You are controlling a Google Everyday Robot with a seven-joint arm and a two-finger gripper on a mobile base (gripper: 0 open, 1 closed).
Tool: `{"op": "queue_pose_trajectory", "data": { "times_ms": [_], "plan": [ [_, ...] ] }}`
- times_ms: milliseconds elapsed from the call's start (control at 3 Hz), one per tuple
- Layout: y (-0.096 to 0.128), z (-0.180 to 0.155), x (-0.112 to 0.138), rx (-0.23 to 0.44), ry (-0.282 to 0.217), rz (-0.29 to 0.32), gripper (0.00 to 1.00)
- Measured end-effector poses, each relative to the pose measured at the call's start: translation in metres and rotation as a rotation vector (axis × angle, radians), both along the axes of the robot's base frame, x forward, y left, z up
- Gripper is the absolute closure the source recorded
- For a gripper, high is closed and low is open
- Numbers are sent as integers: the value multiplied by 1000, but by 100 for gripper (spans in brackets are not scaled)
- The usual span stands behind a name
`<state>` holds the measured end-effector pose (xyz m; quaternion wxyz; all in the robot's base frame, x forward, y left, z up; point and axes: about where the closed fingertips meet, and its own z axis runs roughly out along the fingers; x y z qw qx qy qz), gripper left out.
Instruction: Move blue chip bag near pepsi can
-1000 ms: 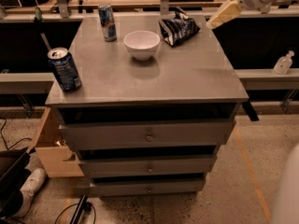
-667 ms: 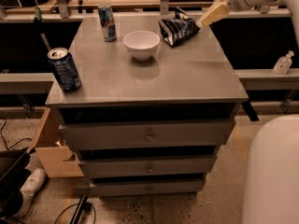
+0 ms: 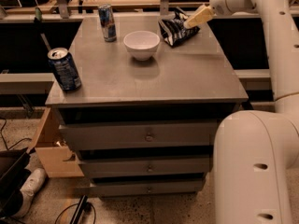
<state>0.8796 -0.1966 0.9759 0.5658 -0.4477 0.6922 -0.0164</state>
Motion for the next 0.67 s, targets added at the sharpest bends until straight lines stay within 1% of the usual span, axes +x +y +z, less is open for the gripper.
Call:
{"op": "queue_pose_trajectory", "data": {
  "times_ms": [333,667],
  "plan": [
    [20,-23,23,-48,22,-23,0],
    [37,-44,36,-66,47,-22,0]
  ]
}}
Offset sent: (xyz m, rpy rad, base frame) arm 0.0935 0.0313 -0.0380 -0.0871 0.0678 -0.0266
